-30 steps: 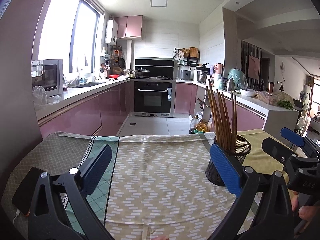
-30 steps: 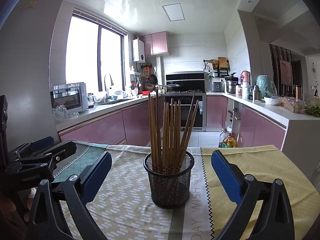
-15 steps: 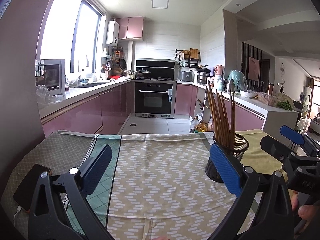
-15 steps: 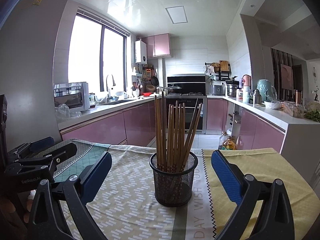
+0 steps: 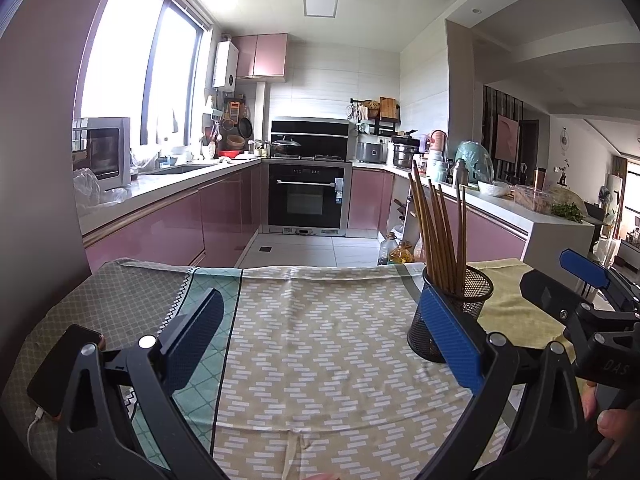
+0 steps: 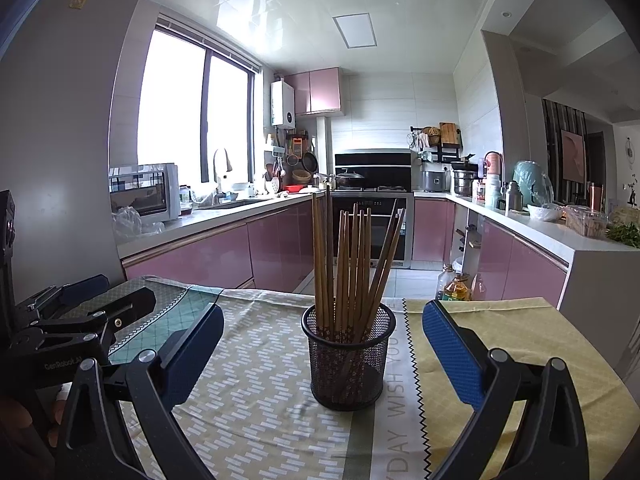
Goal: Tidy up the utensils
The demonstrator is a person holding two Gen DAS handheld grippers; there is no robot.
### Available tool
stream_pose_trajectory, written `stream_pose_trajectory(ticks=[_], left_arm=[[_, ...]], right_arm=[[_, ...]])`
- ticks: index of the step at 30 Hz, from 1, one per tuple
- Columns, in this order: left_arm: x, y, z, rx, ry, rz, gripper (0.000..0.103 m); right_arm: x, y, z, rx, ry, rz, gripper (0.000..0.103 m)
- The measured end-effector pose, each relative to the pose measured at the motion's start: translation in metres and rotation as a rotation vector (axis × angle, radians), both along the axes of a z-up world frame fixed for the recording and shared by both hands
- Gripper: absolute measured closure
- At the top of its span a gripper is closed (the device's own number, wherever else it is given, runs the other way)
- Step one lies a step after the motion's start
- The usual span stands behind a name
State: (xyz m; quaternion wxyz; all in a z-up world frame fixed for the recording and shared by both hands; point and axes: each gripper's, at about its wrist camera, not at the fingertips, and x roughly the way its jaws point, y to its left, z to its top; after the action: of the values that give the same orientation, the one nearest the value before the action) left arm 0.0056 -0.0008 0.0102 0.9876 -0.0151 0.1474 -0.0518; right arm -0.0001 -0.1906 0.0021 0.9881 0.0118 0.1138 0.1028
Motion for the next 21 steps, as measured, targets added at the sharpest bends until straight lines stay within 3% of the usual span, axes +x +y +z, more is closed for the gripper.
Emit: stream_pose_trajectory(ticks=[21], left_arm=[[-0.0022, 0.0002, -0.0006, 0.002, 0.004, 0.001, 0.006]], right_arm=[[-0.0028, -0.0014, 0.0006, 0.002, 0.000, -0.004, 0.007]])
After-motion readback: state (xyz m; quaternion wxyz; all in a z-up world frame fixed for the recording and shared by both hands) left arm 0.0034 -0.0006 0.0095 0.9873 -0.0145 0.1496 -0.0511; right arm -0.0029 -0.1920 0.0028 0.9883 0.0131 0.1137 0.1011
